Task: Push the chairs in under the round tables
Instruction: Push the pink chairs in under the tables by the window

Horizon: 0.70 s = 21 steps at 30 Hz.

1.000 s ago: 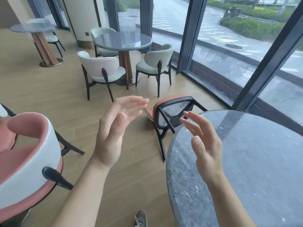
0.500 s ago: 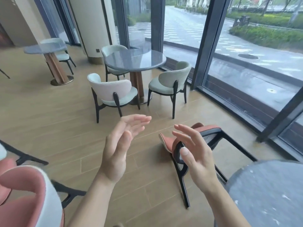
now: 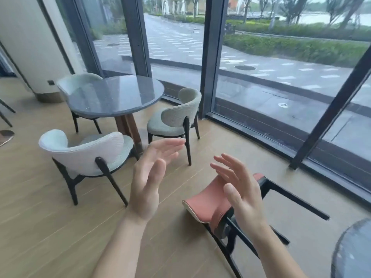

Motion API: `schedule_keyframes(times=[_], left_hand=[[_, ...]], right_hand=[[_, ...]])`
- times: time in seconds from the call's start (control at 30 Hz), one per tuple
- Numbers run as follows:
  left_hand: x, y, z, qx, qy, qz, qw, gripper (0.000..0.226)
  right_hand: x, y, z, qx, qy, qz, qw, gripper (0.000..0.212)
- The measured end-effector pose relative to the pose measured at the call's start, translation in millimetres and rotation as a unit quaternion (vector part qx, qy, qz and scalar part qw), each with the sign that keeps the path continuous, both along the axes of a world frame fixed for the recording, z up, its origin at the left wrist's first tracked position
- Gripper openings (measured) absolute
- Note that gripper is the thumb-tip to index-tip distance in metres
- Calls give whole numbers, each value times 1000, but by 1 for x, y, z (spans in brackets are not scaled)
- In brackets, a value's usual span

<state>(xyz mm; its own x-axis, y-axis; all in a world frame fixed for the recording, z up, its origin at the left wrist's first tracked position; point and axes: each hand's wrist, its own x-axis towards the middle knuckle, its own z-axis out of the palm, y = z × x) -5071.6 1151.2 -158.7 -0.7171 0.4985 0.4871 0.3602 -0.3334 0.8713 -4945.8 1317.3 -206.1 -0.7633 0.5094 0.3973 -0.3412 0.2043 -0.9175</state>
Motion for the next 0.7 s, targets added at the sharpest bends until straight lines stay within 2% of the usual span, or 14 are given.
schedule_keyframes(times=[0.23,0.47,0.7], left_hand=[[-148,69,-17,-7,12,-54,998,59],[-300,127,0,-14,29,-64,997,58],[-420,193,-11,-2,16,-121,993,55]], right_hand=[[-131,56,-19,-14,17,-69,997,86],[-294,115,-2,-11,51,-81,995,87],[-404,160,-5,-8,47,-126,991,77]])
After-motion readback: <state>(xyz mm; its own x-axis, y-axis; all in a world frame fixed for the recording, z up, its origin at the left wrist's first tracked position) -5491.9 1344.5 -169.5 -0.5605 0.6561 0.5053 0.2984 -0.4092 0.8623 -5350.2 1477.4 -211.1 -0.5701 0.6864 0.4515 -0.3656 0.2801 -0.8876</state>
